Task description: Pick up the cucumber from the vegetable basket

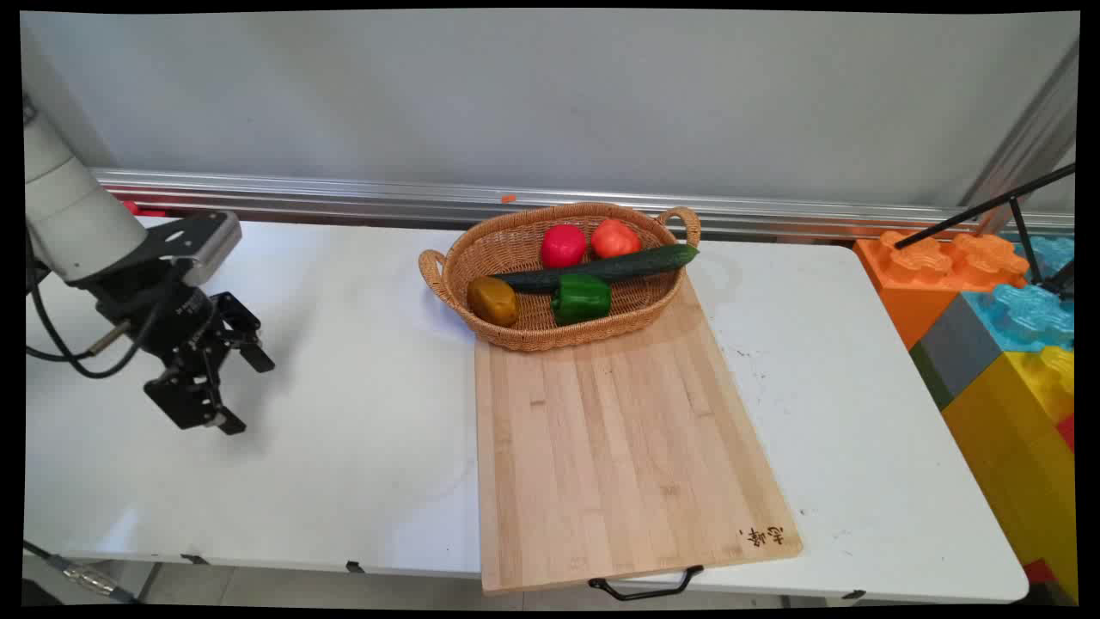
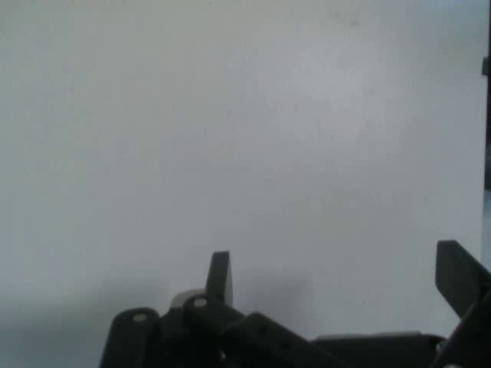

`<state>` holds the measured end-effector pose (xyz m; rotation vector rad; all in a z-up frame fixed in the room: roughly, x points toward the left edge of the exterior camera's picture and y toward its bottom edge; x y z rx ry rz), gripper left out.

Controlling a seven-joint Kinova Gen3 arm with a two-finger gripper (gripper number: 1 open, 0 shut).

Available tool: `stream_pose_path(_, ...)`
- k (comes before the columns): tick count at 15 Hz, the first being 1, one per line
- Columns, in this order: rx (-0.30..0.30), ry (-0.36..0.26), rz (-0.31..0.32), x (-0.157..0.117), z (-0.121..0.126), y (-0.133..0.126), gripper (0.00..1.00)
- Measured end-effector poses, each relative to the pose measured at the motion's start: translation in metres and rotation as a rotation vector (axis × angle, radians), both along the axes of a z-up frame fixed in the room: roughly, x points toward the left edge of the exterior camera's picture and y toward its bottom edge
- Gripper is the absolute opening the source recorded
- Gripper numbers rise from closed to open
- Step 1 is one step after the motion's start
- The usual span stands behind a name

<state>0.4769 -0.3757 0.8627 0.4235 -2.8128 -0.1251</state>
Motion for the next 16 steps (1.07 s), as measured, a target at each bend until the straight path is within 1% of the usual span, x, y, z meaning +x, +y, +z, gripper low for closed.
stream_pose_path(2, -0.018, 0.017, 0.018, -0.012, 0.002, -0.001, 1.0)
stream_pose_path(4, -0.047, 0.032, 0.031, -0.029, 0.009, -0.005, 1.0)
stream_pose_path(9, -0.164, 0.08, 0.064, -0.086, 0.036, -0.022, 1.0)
stream_pose_path(10, -0.181, 0.088, 0.07, -0.094, 0.039, -0.025, 1.0)
stream_pose_path(12, -0.231, 0.115, 0.087, -0.12, 0.046, -0.038, 1.0)
stream_pose_path(14, -0.279, 0.145, 0.102, -0.148, 0.049, -0.056, 1.0)
stream_pose_path(16, -0.33, 0.177, 0.116, -0.178, 0.05, -0.08, 1.0)
